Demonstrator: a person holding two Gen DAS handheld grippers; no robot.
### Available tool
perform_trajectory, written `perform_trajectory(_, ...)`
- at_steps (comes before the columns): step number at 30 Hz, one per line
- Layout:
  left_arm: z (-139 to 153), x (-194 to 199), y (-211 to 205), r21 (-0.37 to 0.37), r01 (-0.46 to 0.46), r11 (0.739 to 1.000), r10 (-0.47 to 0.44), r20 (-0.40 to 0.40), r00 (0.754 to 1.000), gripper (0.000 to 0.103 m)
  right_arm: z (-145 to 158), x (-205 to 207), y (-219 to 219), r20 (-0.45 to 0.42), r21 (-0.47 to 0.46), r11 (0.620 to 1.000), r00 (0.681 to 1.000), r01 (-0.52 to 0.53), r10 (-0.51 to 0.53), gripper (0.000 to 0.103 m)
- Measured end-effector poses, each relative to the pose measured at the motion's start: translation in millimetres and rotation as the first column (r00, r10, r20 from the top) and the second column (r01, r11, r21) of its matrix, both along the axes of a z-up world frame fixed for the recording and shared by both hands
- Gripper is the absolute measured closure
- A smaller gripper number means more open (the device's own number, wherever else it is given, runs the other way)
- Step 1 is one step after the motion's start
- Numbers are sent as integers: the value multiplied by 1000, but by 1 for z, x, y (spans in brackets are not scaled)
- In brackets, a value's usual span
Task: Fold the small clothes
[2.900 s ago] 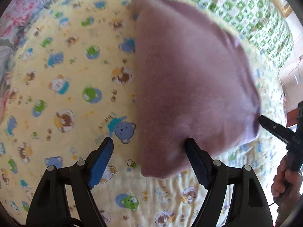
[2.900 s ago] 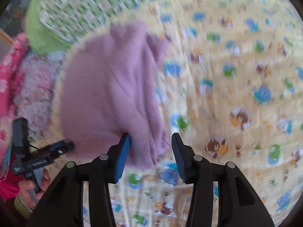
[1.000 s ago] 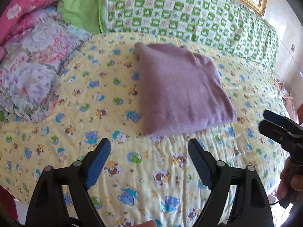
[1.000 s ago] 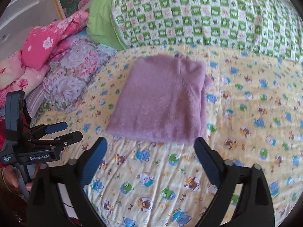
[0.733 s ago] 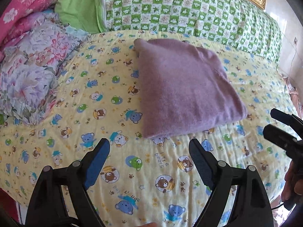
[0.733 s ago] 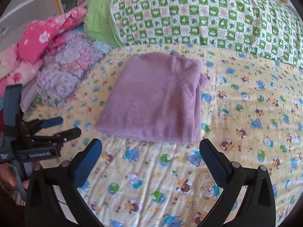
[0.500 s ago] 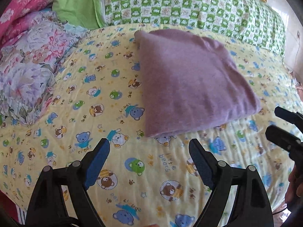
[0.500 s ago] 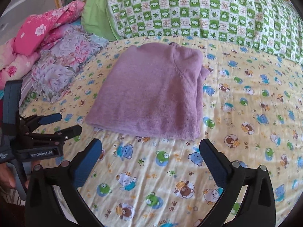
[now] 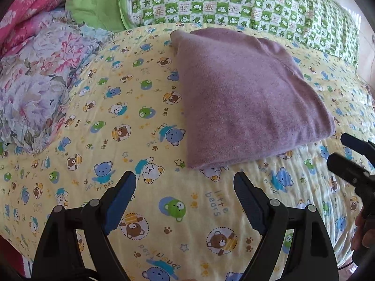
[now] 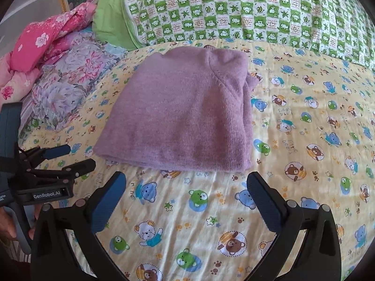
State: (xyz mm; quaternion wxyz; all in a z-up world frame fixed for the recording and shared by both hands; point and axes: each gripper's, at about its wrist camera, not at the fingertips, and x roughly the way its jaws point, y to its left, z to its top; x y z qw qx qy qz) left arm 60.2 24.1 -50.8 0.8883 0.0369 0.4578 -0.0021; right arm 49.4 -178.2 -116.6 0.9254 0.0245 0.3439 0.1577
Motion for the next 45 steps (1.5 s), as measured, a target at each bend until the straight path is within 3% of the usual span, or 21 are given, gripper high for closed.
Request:
perform_trajectory(21, 20, -5, -9, -4, 23, 1000, -23, 47, 999, 17, 12, 0, 6, 41, -17, 999, 998, -47, 47, 0)
perform_trajectory(45, 21, -1, -9, -13, 32, 999, -31, 46, 998, 17, 14, 3, 5, 37, -7, 998, 998, -57, 58, 0)
